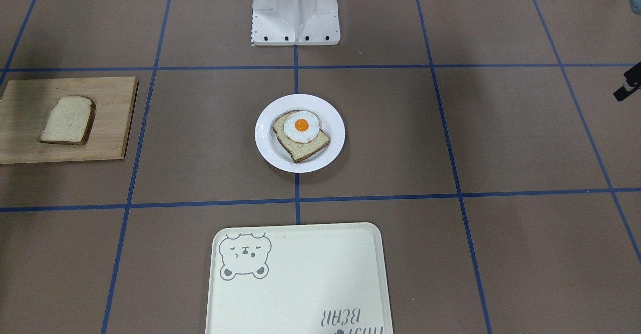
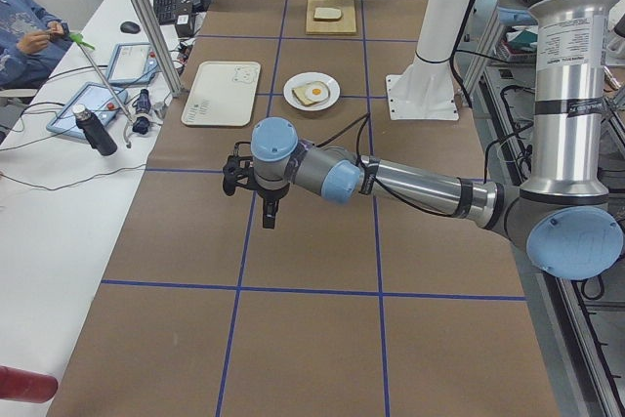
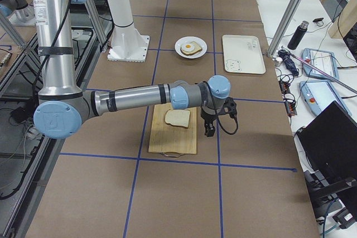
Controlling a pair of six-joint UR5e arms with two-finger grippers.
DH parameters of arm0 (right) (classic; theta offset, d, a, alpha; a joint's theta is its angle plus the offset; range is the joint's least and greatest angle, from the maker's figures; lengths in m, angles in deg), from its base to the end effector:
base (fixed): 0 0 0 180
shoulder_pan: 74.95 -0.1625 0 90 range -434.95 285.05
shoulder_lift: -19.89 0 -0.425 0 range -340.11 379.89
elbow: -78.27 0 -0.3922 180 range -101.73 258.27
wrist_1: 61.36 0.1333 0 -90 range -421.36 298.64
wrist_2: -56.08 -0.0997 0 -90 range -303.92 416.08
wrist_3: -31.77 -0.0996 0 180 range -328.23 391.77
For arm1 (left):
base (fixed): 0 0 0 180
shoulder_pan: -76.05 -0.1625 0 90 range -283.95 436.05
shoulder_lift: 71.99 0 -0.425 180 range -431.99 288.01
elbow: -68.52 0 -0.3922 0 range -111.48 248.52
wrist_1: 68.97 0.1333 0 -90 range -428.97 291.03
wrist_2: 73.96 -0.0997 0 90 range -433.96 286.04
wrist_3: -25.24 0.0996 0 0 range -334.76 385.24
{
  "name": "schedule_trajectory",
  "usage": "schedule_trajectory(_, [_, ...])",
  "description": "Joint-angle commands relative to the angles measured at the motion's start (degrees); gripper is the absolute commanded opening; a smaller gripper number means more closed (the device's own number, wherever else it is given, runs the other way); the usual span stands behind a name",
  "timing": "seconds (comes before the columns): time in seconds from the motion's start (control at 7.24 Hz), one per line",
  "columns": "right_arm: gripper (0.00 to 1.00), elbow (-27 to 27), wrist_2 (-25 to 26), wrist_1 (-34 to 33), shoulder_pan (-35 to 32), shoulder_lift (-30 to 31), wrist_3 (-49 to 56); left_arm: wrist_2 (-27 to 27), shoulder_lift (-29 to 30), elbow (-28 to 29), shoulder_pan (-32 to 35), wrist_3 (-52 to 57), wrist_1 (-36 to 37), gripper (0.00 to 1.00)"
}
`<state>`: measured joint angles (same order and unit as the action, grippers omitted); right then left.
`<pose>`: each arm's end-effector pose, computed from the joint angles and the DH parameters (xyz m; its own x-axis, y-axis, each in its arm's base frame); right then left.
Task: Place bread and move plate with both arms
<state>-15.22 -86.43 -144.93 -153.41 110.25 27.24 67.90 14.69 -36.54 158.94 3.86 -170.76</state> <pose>-0.0463 -0.4981 0.6093 0.5838 -0.1738 0.7931 0.1516 0.9830 0.1038 0.0043 -0.4785 0.5236 0.5758 0.0297 -0.8170 0.1036 0.9886 0.1089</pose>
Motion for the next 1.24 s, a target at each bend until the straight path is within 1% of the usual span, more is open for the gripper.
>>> schedule_trajectory(0.0, [0.93,2.08,-5.67,7.88,4.07,1.75,-7.72,0.00,-0.10,-0.23,-0.53,0.11,0.01,0.98])
schedule_trajectory(0.14, [0.97,2.86,-4.36,11.82,6.19,1.57,-11.87,0.00,-0.10,-0.23,-0.62,0.11,0.01,0.98])
schedule_trajectory(0.28, [0.97,3.22,-3.74,16.21,8.82,1.92,-18.26,-0.09,-0.02,-0.31,-1.06,0.02,0.01,0.98])
schedule_trajectory(0.55, [0.99,3.84,-2.16,21.67,12.78,2.44,-24.18,-0.62,0.60,-0.23,-1.06,0.11,0.01,0.98])
schedule_trajectory(0.69, [0.98,3.84,-1.89,25.70,13.50,4.62,-24.91,-0.62,0.69,-0.14,-1.06,0.11,0.01,0.98])
schedule_trajectory(0.97, [0.98,4.36,-1.81,26.71,15.96,4.82,-26.41,-0.62,0.60,-0.93,-1.06,0.11,0.01,0.98])
schedule_trajectory(1.11, [0.97,4.37,-2.06,26.89,15.97,4.99,-26.41,-0.62,0.60,-0.93,-1.06,0.11,0.01,0.98])
